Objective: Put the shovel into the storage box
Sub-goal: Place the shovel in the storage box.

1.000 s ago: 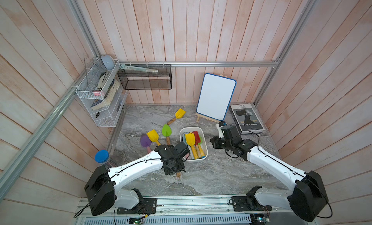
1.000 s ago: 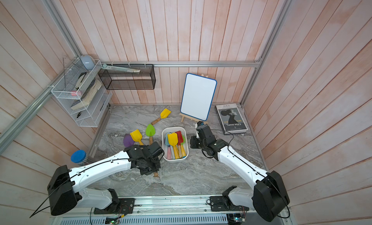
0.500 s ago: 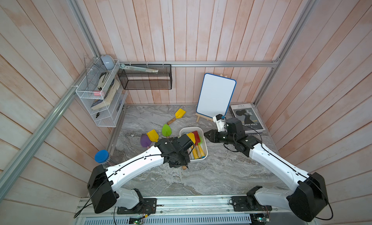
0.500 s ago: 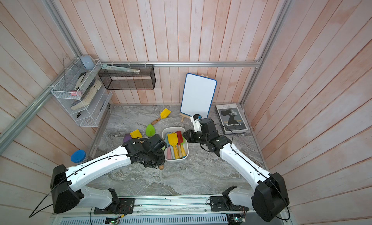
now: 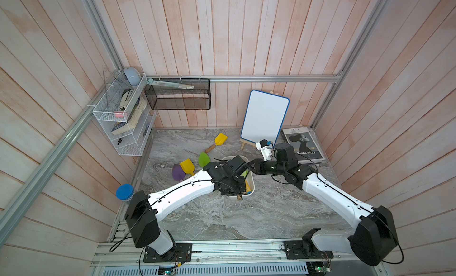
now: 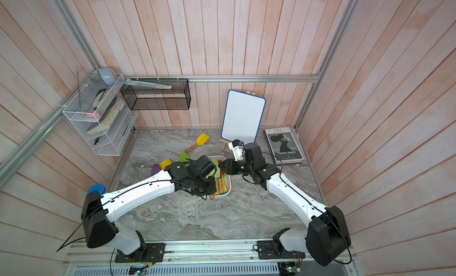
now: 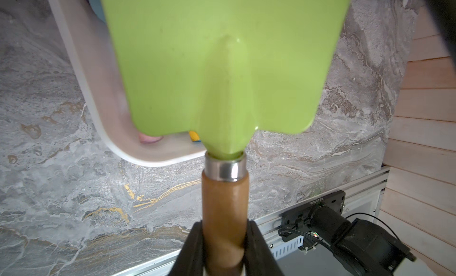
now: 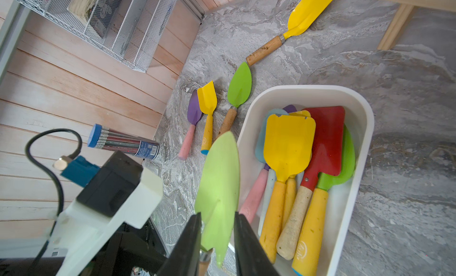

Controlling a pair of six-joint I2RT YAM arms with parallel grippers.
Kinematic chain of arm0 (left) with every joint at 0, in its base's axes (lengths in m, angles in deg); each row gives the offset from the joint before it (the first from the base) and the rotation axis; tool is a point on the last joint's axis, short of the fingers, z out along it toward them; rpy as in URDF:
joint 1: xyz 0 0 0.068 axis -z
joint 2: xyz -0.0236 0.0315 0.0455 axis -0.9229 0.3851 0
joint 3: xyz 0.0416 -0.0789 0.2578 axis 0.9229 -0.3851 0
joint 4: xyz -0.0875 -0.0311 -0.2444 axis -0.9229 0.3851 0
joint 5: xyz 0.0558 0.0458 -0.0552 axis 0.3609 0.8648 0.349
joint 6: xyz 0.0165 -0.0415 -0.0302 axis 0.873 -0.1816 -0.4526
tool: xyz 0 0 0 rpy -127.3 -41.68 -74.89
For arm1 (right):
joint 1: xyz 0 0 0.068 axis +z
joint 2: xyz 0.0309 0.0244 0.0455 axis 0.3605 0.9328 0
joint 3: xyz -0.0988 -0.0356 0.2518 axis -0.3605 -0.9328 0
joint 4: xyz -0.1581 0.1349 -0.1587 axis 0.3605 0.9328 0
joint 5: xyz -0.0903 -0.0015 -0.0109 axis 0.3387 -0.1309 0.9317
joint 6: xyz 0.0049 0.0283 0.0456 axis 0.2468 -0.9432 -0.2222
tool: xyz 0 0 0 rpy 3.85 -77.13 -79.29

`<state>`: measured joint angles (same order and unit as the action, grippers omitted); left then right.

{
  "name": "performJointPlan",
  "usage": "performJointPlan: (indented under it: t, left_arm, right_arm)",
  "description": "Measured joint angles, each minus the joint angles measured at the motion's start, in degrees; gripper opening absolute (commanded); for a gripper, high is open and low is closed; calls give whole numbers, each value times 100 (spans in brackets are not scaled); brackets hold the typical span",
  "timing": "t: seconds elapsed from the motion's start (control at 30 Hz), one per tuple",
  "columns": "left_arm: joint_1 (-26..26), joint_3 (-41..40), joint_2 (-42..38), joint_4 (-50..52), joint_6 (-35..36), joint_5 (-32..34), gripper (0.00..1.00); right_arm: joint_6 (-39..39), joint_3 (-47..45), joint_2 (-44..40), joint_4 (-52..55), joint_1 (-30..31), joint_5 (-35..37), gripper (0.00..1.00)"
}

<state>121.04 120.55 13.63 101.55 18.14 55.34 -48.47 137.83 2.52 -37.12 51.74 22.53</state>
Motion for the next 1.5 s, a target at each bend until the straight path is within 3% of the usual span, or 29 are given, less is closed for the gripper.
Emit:
performJointPlan:
  t: [0.83,1.17,1.37,1.43,1.5]
  left_arm:
    - [-76,289,125,-37,109,0,11]
    - [-76,291,125,-258,111,-131,11]
    - [-76,289,125,-310,109,-146,11]
    - [-76,275,125,-343,101,-144,17]
    - [-81,256,125,-374,96,-140,32]
  right_arm:
    - [26,0,33,225,0,376,32]
    - [-2,-2,160,173,0,363,23]
    - [-90,-2,160,85,0,284,8]
    - [-232,0,157,-9,0,201,1]
    - [-291,9,153,-105,15,138,0]
